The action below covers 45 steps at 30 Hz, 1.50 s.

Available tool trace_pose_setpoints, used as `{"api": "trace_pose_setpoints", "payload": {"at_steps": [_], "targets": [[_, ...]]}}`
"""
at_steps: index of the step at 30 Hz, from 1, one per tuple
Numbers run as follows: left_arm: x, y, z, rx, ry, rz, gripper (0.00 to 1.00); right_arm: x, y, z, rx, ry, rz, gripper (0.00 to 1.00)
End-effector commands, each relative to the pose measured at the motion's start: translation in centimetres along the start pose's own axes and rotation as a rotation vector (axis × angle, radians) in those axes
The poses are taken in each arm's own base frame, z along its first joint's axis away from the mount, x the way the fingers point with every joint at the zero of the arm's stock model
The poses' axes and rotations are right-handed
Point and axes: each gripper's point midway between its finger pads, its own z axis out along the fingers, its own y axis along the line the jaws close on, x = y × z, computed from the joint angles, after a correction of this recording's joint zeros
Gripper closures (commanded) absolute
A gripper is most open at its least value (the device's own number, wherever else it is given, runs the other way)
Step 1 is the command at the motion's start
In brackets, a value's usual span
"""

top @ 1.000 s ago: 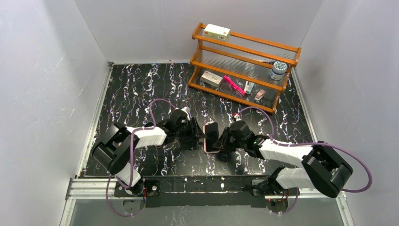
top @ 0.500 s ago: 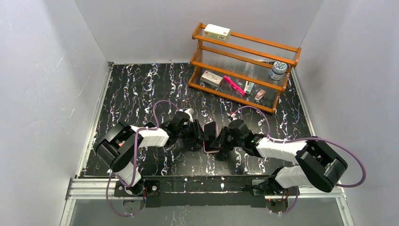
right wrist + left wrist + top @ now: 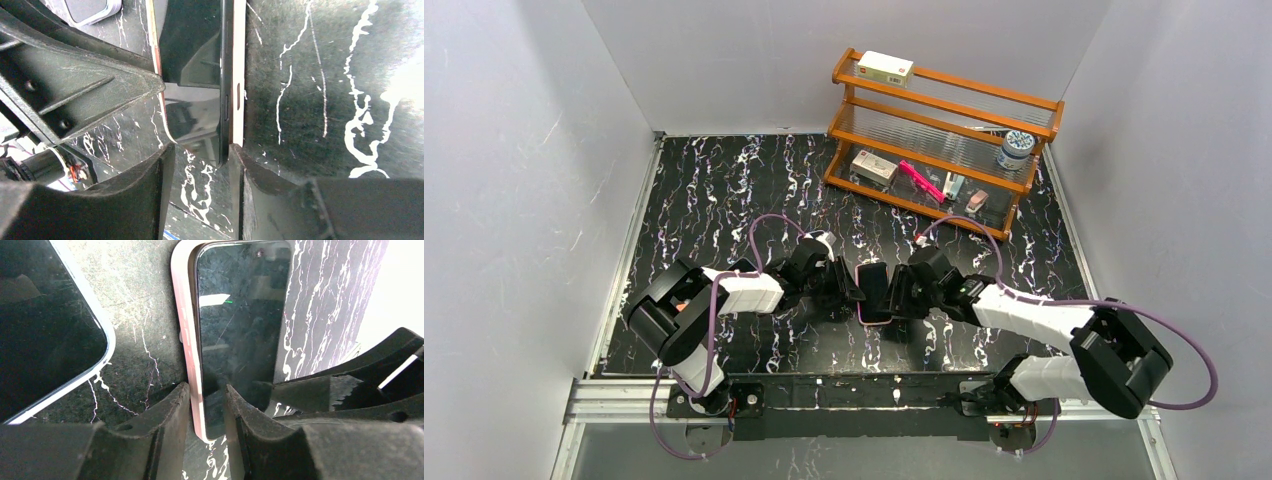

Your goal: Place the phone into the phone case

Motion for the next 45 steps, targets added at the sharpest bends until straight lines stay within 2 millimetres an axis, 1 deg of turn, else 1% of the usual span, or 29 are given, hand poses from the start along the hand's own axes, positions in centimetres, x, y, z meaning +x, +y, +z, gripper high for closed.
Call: {"api": "trace_pose_setpoints", "payload": {"at_steps": [1,4,6,9,11,17,19,21,23,24,26,30,34,37,40,42,43,45], "targets": [[0.8,2.1,-0.1,-0.090,0.018,0.012,0.69,-2.2,-0.1,-1.7,0.059,-0.071,-0.061,0.48],[0.5,1.7,-0.3,-0.082,0.009,0.025,0.67,-3.6,0.2,-2.0,0.058,-0.111,-0.107,0.47],[0.1,1.4,-0.4,-0.086,0.000,0.037,0.66,-4.4,0.3,-1.8,0.061,-0.122,-0.133,0.48],[-0.5,1.2,-0.5,-0.097,-0.015,0.054,0.62,-5.1,0.2,-1.0,0.073,-0.123,-0.158,0.53],[-1.0,1.1,-0.4,-0.102,-0.027,0.068,0.60,-5.4,0.1,-0.4,0.080,-0.123,-0.169,0.54],[-1.3,1.4,-0.1,-0.131,-0.027,0.087,0.52,-6.1,-0.4,1.2,0.070,-0.103,-0.167,0.60],[-1.3,1.6,0.0,-0.132,-0.032,0.094,0.49,-6.0,0.0,1.6,0.039,-0.091,-0.181,0.65],[-1.2,1.7,0.1,-0.132,-0.028,0.100,0.49,-6.0,0.2,1.9,0.019,-0.087,-0.199,0.75],[-1.0,1.8,0.4,-0.129,-0.013,0.109,0.50,-5.6,0.2,2.2,0.011,-0.063,-0.211,0.79],[-0.8,1.9,0.5,-0.125,-0.005,0.113,0.50,-5.7,0.7,2.4,-0.013,-0.067,-0.224,0.81],[-0.4,2.0,0.8,-0.113,0.011,0.111,0.52,-5.4,1.0,2.7,-0.042,-0.052,-0.234,0.86],[0.4,2.2,1.2,-0.084,0.038,0.099,0.56,-4.7,1.9,3.0,-0.110,-0.017,-0.258,0.89],[0.8,2.1,1.4,-0.066,0.048,0.095,0.61,-4.3,2.3,3.4,-0.142,0.005,-0.275,0.91],[1.0,2.3,1.4,-0.077,0.055,0.090,0.65,-4.1,1.4,4.0,-0.100,0.027,-0.266,0.91],[1.3,3.3,1.3,-0.136,0.062,0.084,0.66,-4.2,0.2,4.3,-0.023,0.036,-0.246,0.90],[1.4,3.9,0.9,-0.180,0.063,0.066,0.67,-4.6,0.2,3.9,-0.008,0.020,-0.233,0.85],[1.3,4.0,0.7,-0.190,0.059,0.057,0.66,-5.0,0.7,3.4,-0.016,-0.002,-0.228,0.81],[1.1,3.8,0.1,-0.195,0.043,0.041,0.66,-5.3,0.9,2.3,-0.014,-0.023,-0.212,0.72]]}}
